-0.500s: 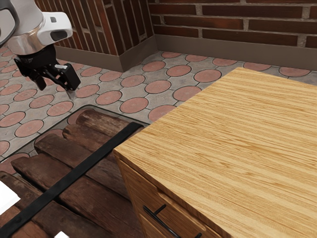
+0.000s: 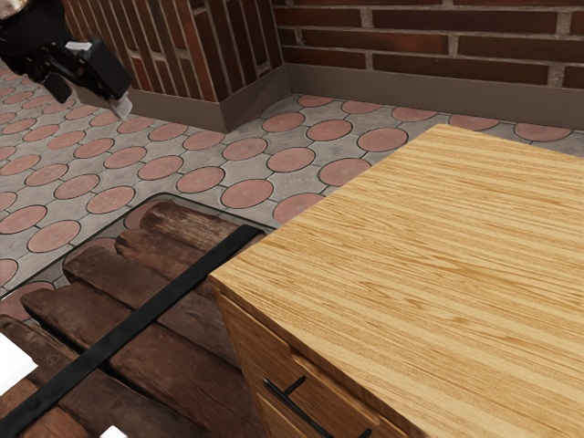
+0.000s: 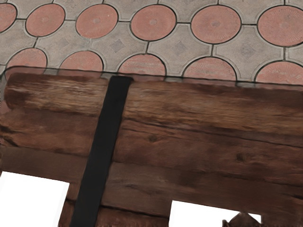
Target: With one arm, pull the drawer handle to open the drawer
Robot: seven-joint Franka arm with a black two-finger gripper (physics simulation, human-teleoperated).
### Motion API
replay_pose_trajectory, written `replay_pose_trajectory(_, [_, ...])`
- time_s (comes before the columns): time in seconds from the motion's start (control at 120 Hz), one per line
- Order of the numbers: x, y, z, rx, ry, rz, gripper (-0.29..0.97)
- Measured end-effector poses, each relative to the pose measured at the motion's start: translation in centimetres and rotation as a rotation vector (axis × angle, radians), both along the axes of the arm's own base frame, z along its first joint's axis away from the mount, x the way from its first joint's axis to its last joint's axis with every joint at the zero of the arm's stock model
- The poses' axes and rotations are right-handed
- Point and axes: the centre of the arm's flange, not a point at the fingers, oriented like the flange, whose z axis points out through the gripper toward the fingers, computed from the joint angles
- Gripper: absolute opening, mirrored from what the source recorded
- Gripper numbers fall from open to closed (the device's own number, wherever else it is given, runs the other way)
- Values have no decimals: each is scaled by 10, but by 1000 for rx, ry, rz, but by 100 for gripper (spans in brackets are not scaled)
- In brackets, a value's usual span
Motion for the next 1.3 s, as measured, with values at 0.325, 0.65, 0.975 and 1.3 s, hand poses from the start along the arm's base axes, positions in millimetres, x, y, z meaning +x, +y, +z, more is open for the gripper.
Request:
replay_pose_trajectory(0.325, [14, -2, -27, -10, 93, 22, 68])
replay_pose_trajectory(0.65, [-161, -80, -151, -153, 301, 114, 68])
replay_pose_trajectory(0.975, [-189, -187, -163, -444, 225, 647, 68])
replay_pose_trajectory(1.3, [-246, -277, -156, -408, 96, 1071, 68])
